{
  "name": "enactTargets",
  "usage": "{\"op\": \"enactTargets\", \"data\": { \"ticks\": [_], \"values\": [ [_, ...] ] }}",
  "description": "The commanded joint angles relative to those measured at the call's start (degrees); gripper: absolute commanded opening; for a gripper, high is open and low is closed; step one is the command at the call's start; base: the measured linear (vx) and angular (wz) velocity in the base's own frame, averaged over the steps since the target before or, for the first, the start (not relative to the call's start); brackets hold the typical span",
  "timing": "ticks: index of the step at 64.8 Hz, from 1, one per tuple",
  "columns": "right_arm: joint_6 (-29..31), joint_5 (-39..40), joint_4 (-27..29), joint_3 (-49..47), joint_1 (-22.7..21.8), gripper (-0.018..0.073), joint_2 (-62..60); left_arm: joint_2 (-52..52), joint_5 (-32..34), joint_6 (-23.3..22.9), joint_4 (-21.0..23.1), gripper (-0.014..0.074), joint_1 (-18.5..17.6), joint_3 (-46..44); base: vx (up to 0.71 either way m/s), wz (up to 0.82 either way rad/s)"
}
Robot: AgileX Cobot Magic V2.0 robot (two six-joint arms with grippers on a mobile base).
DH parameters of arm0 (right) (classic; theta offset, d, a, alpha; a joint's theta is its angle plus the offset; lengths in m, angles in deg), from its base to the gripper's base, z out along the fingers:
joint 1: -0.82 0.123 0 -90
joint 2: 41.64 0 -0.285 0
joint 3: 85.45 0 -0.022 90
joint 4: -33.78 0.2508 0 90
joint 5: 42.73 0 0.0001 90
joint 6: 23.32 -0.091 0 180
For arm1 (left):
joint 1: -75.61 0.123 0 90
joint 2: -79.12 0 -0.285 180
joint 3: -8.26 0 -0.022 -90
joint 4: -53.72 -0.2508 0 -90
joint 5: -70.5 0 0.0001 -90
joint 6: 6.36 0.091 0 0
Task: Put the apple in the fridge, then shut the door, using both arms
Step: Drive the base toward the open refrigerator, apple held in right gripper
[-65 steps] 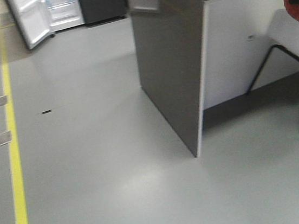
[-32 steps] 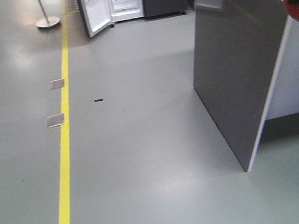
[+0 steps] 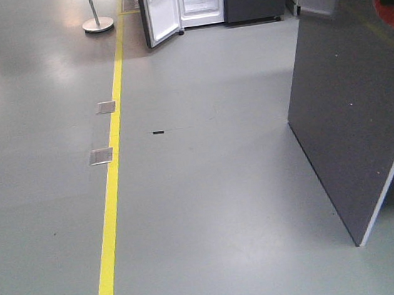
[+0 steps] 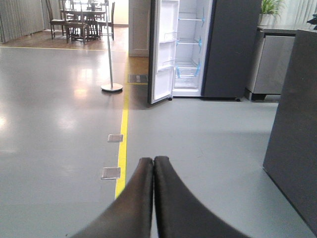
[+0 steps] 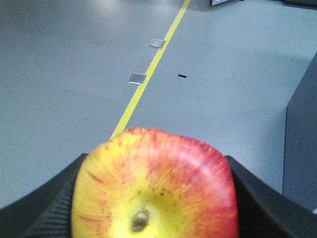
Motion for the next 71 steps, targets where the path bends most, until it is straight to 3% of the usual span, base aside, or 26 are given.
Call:
{"op": "enactTargets", "data": {
  "ticks": [1, 71],
  "values": [
    [0.5, 3.8, 1.5, -1.5, -0.3, 0.0025, -0.9, 0.8, 4.3, -0.5, 0.0, -0.0006, -0.2, -1.0, 0.14, 0.11],
    [0.5, 3.8, 1.5, -1.5, -0.3, 0.0025, -0.9, 0.8, 4.3, -0.5, 0.0, -0.0006, -0.2, -1.0, 0.16, 0.06]
  ]
}}
